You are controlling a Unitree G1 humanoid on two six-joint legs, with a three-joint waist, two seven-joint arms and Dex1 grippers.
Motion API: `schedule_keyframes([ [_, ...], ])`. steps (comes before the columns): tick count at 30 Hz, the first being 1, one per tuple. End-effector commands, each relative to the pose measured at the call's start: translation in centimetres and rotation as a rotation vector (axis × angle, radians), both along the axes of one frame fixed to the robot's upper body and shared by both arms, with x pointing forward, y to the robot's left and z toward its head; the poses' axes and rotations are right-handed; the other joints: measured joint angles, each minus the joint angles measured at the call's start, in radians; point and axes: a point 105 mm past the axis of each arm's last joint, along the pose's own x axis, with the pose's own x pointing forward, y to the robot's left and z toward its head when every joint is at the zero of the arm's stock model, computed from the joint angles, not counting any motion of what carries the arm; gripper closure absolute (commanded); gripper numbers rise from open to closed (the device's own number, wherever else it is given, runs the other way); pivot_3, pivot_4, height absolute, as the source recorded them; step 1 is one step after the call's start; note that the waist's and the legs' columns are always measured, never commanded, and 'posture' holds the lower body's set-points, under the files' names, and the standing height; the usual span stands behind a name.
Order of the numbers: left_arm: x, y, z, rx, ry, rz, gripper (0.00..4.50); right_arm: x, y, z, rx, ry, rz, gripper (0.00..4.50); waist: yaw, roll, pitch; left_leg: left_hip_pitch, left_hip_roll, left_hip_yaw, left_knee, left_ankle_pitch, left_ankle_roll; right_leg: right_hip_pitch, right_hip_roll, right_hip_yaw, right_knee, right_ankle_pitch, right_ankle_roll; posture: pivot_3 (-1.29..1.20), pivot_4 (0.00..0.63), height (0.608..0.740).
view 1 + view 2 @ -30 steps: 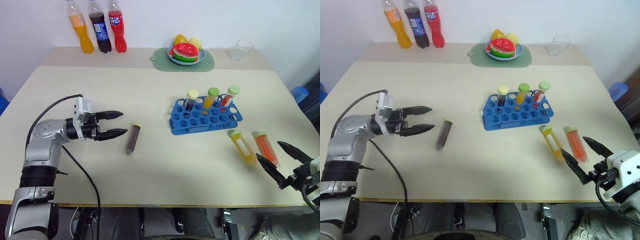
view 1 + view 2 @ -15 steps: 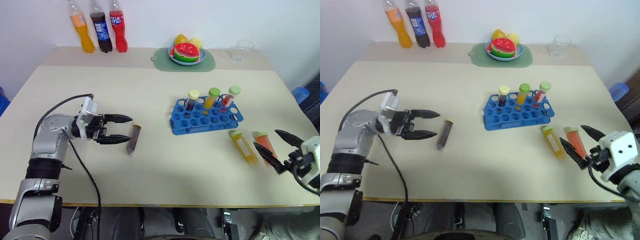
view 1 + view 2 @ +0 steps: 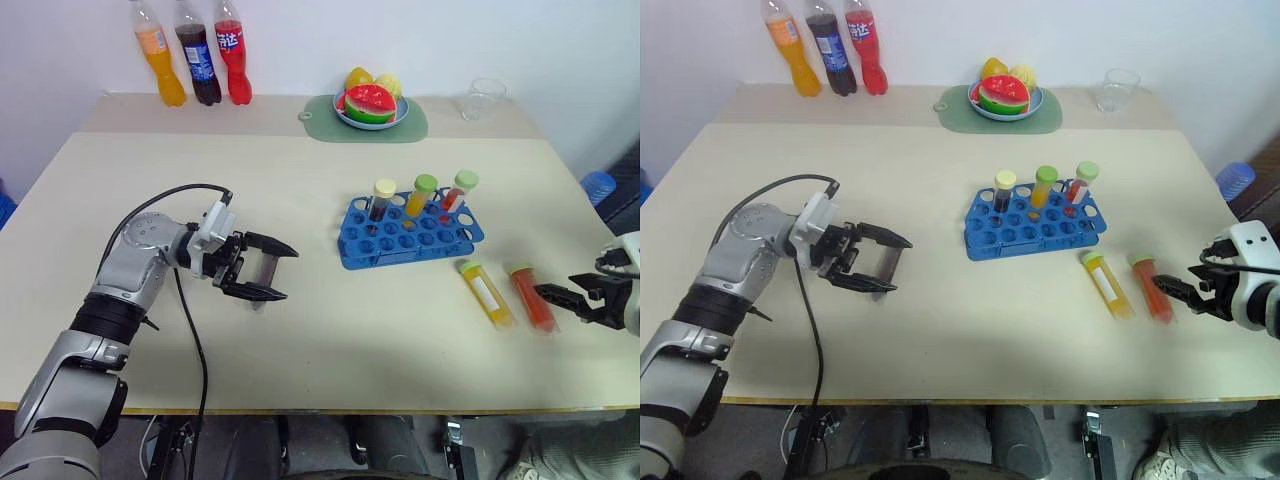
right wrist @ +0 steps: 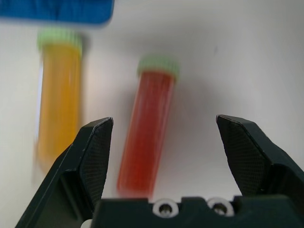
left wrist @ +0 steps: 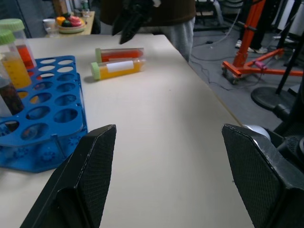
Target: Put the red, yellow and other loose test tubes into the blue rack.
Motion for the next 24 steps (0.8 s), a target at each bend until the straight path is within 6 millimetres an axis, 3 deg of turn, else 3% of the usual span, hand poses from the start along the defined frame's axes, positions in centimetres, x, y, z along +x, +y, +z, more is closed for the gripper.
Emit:
schedule_keyframes([
  [1,-0.4,0.1,0.3,-0.013,-0.008,-0.017,0.87,1.1,0.0,0.5,0.045,0.021,-0.015,0.66,0.000,0.000,0.000,0.000,0.000,0.000,0.000,0.000,0.000,0.000,0.000,0.000,0.000,0.000,0.000,0.00,0.150,0.740],
  [12,-0.9,1.0,0.1,-0.011,0.011,0.011,0.87,2.2,-0.5,-2.2,0.035,0.211,-0.012,0.66,-0.002,0.000,0.000,-0.001,0.000,0.000,0.000,0.000,0.000,-0.001,0.000,0.000,0.000,0.000,0.000,0.00,0.150,0.740],
  [15,-1.1,1.1,0.0,-0.012,0.014,0.017,0.83,2.7,-0.9,-2.9,0.027,0.240,-0.027,1.52,-0.005,0.000,0.000,-0.001,0.000,0.000,0.000,0.000,0.000,-0.001,0.000,0.000,0.000,0.000,0.000,0.00,0.150,0.740],
  [19,-1.1,1.3,0.0,-0.012,0.017,0.028,0.83,3.3,-1.2,-3.2,-0.012,0.250,-0.011,3.42,-0.006,0.000,0.000,0.000,0.000,0.001,0.001,0.000,0.000,-0.001,0.000,0.000,0.000,0.000,0.000,0.00,0.150,0.740],
  [20,-1.2,1.4,0.0,-0.012,0.017,0.030,0.83,3.4,-1.1,-3.1,-0.020,0.248,0.002,3.67,-0.007,0.000,0.000,0.000,0.000,0.001,0.001,0.000,0.000,-0.001,0.000,0.000,0.000,0.000,0.000,0.00,0.150,0.740],
  [24,-1.2,1.4,-0.1,-0.016,0.015,0.040,0.83,3.5,-1.1,-3.0,-0.095,0.205,0.072,3.69,-0.006,0.000,0.000,0.000,0.000,0.001,0.001,0.000,0.000,-0.001,0.000,0.000,0.000,0.000,0.000,0.00,0.150,0.740],
])
